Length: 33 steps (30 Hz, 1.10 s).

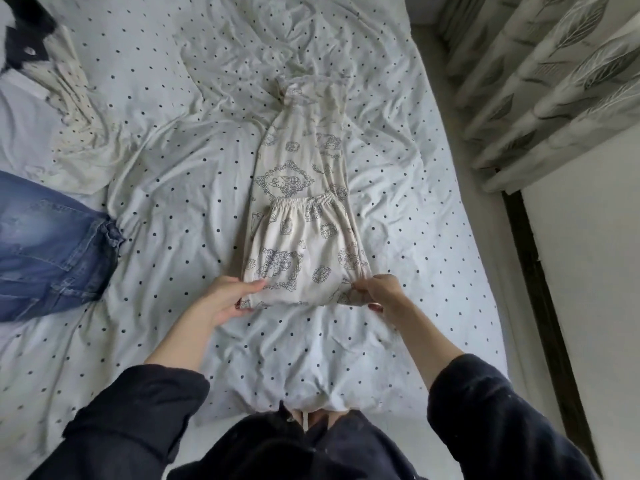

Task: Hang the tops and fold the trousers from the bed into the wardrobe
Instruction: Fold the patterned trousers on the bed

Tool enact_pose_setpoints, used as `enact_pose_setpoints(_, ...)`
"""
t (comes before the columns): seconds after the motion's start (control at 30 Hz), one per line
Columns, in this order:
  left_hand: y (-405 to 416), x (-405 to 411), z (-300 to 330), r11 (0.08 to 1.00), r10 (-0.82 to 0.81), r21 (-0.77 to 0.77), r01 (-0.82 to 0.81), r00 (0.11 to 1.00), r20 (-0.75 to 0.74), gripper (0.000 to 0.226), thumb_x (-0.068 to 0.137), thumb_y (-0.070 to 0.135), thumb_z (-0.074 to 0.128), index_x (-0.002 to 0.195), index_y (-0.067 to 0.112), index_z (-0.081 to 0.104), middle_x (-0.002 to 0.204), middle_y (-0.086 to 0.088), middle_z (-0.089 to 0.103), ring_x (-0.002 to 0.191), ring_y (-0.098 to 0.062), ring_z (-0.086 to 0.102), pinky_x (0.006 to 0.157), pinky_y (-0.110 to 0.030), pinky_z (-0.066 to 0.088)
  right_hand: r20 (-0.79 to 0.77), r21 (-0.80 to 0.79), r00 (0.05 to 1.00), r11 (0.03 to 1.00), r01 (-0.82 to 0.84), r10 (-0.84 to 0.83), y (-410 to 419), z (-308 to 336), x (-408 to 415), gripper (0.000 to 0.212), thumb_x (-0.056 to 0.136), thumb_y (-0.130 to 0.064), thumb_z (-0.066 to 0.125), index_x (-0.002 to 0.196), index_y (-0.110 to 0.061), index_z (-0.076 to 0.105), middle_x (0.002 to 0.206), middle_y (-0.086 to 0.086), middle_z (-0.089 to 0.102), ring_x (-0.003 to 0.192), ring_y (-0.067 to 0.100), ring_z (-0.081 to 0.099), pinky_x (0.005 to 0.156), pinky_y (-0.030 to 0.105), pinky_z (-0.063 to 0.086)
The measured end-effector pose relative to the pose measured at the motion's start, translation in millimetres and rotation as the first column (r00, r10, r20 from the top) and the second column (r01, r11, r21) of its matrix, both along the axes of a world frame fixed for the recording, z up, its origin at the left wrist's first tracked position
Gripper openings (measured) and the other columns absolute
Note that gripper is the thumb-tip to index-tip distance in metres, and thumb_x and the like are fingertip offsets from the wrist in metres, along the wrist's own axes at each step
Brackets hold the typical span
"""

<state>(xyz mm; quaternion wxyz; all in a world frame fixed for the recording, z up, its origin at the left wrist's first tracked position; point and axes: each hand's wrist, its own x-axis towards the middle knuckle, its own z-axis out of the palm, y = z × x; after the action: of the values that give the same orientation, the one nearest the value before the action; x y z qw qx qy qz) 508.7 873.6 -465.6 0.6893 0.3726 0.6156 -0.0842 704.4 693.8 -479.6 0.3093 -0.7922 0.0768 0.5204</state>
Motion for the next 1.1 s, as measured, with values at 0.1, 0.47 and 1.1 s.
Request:
enact_pose_setpoints(0.1, -22, -17, 28, 0.989, -0.095, -0.113, 0.093, 0.995, -0.018, 0.029, 0.077, 0.002, 0.069, 0.099, -0.004, 0.053, 0.106, -0.012, 0.060, 0.090, -0.019, 0.057, 0.079, -0.040, 0.053, -0.046, -0.079, 0.991, 0.988, -0.131, 0.128, -24, 33, -7, 0.023, 0.083, -0.004, 0.064, 0.064, -0.006, 0.052, 0.059, 0.004, 0.049, 0.050, 0.012, 0.040, 0.045, 0.022, 0.032)
enact_pose_setpoints(0.47, -5, -1, 62, 0.942, -0.134, -0.296, 0.157, 0.986, 0.096, 0.015, 0.083, 0.005, 0.061, 0.097, 0.003, 0.061, 0.081, -0.010, 0.064, 0.071, -0.017, 0.057, 0.054, -0.024, 0.054, -0.380, -0.107, 0.912, 0.973, -0.206, 0.152, -35, 64, 20, 0.007, 0.087, -0.014, 0.058, 0.082, -0.009, 0.058, 0.067, 0.001, 0.055, 0.051, 0.010, 0.046, 0.044, 0.018, 0.032)
enact_pose_setpoints(1.1, 38, 74, -39, 0.996, -0.031, 0.084, 0.041, 0.993, -0.113, 0.013, 0.089, 0.020, 0.063, 0.093, 0.013, 0.054, 0.105, -0.005, 0.061, 0.099, -0.025, 0.059, 0.085, -0.035, 0.047, -0.036, -0.003, 0.979, 0.980, 0.201, -0.201, 53, -34, 58, 0.030, 0.088, -0.036, 0.062, 0.096, -0.007, 0.061, 0.086, 0.007, 0.061, 0.071, 0.015, 0.054, 0.064, 0.029, 0.043)
